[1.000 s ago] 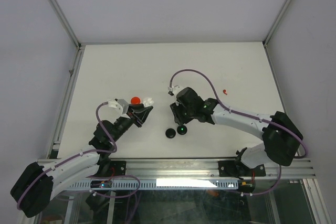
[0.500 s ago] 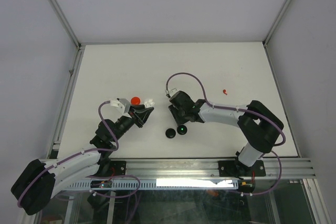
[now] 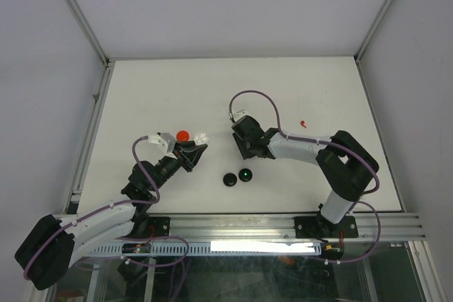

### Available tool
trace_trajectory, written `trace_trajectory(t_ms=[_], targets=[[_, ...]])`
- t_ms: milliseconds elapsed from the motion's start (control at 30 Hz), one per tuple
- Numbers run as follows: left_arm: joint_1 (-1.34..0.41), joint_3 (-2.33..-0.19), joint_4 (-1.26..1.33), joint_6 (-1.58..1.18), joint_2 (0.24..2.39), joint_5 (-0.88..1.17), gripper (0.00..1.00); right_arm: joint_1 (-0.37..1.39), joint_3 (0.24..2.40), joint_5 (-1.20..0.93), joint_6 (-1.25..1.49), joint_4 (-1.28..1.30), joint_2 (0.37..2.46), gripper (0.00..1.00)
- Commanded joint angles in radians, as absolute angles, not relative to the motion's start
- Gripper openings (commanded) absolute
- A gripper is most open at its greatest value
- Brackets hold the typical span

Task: Insert the wireless bluetooth earbuds into the charging case
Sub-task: Pick up the earbud from the center of the board.

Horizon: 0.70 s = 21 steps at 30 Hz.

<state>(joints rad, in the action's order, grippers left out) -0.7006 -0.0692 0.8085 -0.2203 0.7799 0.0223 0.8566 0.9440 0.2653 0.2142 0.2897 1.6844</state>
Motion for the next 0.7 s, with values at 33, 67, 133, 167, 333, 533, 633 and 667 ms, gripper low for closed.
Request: trace_trajectory(t_ms=[33, 67, 133, 167, 333, 533, 633, 667], targets=[[-0.7, -0.06, 0.864, -0.222, 0.778, 0.0, 0.11, 0.784, 0.984, 0.304, 0.18, 0.253, 1.74, 0.39], [-0.7, -0.059, 0.865, -0.223, 0.778, 0.003, 0.11, 0.772, 0.989, 0.299, 0.178, 0.247, 1.749, 0.39], [-0.7, -0.059, 0.866, -0.225, 0.78, 0.003, 0.11, 0.758, 1.004, 0.282, 0.175, 0.232, 1.764, 0.38], [-0.701, -0.061, 0.869, -0.227, 0.781, 0.003, 0.11, 0.755, 1.012, 0.274, 0.175, 0.228, 1.773, 0.38], [-0.701, -0.061, 0.871, -0.232, 0.778, 0.004, 0.11, 0.755, 1.054, 0.24, 0.213, 0.273, 1.752, 0.38], [-0.7, -0.058, 0.87, -0.233, 0.783, -0.001, 0.11, 0.755, 1.076, 0.135, 0.33, 0.329, 1.684, 0.4], [-0.701, -0.059, 0.882, -0.235, 0.793, 0.003, 0.11, 0.755, 1.096, 0.104, 0.392, 0.345, 1.689, 0.41], [-0.701, -0.06, 0.883, -0.235, 0.796, 0.003, 0.11, 0.756, 1.103, 0.104, 0.409, 0.35, 1.694, 0.42]])
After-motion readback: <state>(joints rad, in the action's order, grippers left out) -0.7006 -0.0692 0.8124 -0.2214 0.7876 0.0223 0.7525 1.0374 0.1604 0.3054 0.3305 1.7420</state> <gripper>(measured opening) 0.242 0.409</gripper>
